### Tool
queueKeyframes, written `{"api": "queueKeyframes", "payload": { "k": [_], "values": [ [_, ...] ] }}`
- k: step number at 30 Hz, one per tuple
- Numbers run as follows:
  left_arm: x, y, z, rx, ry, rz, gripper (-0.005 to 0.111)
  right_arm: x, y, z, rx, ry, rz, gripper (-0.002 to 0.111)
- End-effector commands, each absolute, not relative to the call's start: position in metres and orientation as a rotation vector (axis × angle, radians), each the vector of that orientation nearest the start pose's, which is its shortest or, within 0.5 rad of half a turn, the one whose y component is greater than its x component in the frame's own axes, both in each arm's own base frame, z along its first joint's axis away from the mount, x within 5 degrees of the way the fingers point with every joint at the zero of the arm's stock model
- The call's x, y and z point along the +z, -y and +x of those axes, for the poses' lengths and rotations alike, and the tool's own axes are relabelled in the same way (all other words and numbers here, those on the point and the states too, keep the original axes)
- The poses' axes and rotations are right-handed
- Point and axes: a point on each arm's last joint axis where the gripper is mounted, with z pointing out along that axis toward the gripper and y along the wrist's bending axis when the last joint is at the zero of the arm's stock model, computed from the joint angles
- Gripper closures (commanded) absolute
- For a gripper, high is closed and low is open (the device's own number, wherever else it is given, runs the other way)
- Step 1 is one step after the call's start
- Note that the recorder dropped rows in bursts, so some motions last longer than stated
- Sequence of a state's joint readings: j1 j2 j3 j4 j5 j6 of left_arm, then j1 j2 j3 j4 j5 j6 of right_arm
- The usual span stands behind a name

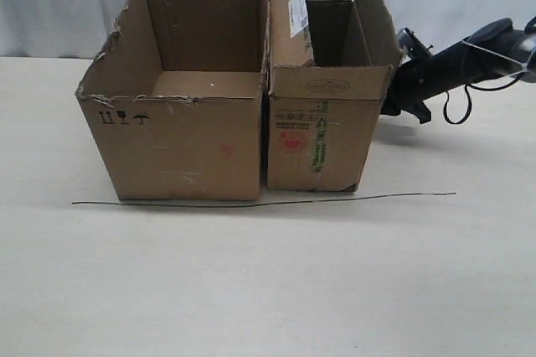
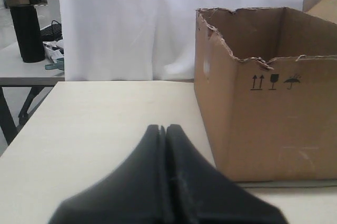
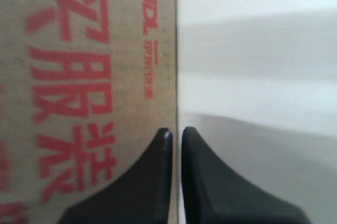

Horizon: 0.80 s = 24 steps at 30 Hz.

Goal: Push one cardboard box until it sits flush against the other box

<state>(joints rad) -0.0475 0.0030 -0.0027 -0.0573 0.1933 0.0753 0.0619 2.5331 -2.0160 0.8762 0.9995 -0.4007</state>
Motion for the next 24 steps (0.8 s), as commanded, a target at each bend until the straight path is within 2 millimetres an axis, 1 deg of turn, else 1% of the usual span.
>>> {"api": "queueKeyframes", "payload": {
  "k": [1,3,5,7,10,15,18,20,21,22,23,24],
  "values": [
    [0.196,0.003,0.056,-0.028,-1.67,0.063,0.107,0.153,-0.058,0.518,0.927,-2.577,0.007,0.103],
    [0.196,0.003,0.056,-0.028,-1.67,0.063,0.107,0.178,-0.042,0.518,0.843,-2.537,-0.01,0.103],
    [0.196,0.003,0.056,-0.028,-1.67,0.063,0.107,0.203,-0.033,0.514,0.78,-2.5,-0.034,0.103],
    [0.196,0.003,0.056,-0.028,-1.67,0.063,0.107,0.231,-0.028,0.509,0.725,-2.463,-0.065,0.103],
    [0.196,0.003,0.056,-0.028,-1.67,0.063,0.107,0.261,-0.028,0.497,0.674,-2.438,-0.105,0.103],
    [0.196,0.003,0.056,-0.028,-1.67,0.063,0.107,0.309,-0.029,0.466,0.584,-2.37,-0.204,0.103],
    [0.196,0.003,0.056,-0.028,-1.668,0.063,0.107,0.344,-0.028,0.435,0.539,-2.306,-0.245,0.103],
    [0.197,0.003,0.056,-0.028,-1.663,0.062,0.107,0.369,-0.029,0.406,0.508,-2.249,-0.267,0.103],
    [0.197,0.003,0.056,-0.028,-1.663,0.062,0.107,0.378,-0.029,0.394,0.495,-2.224,-0.26,0.103],
    [0.197,0.003,0.056,-0.028,-1.663,0.062,0.107,0.388,-0.029,0.378,0.486,-2.195,-0.249,0.103],
    [0.197,0.003,0.056,-0.028,-1.663,0.062,0.107,0.4,-0.029,0.356,0.474,-2.153,-0.239,0.103],
    [0.197,0.003,0.056,-0.028,-1.663,0.062,0.107,0.405,-0.029,0.341,0.462,-2.132,-0.23,0.103]
  ]
}}
